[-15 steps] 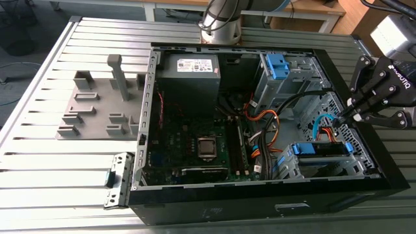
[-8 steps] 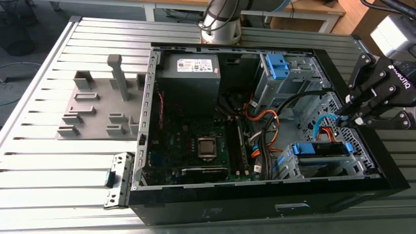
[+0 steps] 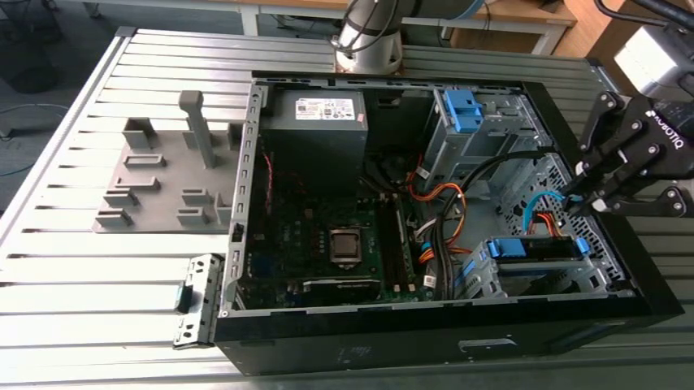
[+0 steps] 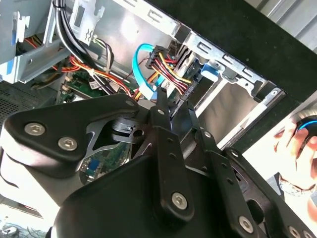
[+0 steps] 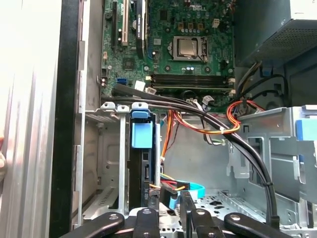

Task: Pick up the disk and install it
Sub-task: 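Insert the second disk wire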

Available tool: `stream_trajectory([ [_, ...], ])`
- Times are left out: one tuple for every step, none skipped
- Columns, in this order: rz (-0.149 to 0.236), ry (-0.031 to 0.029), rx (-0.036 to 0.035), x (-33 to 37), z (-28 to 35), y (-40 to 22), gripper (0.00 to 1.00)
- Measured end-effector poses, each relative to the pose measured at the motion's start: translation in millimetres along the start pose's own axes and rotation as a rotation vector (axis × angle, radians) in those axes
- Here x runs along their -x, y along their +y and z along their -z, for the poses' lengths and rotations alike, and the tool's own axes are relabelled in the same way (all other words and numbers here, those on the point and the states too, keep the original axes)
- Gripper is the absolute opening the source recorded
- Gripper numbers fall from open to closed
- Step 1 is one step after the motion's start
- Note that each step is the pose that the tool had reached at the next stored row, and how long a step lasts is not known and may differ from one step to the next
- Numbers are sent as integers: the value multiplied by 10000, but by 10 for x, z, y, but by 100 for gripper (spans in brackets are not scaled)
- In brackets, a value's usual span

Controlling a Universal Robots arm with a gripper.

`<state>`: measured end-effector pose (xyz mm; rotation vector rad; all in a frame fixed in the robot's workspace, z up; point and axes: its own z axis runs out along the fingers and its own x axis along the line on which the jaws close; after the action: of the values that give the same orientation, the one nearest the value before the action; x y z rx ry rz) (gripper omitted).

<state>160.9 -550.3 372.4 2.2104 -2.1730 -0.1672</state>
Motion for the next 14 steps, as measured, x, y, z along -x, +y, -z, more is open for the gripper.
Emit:
stream_trajectory([
  [0, 0, -1, 0, -1, 6, 31],
  [0, 0, -1, 0, -4, 7, 31],
  [1, 2, -1, 0, -9, 7, 31],
  [2, 4, -2, 0, -19, 7, 31],
  [0, 8, -2, -1, -29, 7, 31],
  [-1, 16, -2, -1, -36, 6, 31],
  [-2, 25, -1, -1, -39, 6, 31],
  [-2, 26, -1, -2, -39, 6, 31],
  [-2, 27, -1, -2, -39, 6, 31],
  [-3, 27, -1, -2, -39, 6, 31],
  [-3, 26, -1, -2, -40, 6, 31],
  [-3, 26, -1, -2, -40, 6, 31],
  [-3, 26, -1, -2, -40, 6, 31],
  [-2, 26, -1, -2, -40, 6, 31],
])
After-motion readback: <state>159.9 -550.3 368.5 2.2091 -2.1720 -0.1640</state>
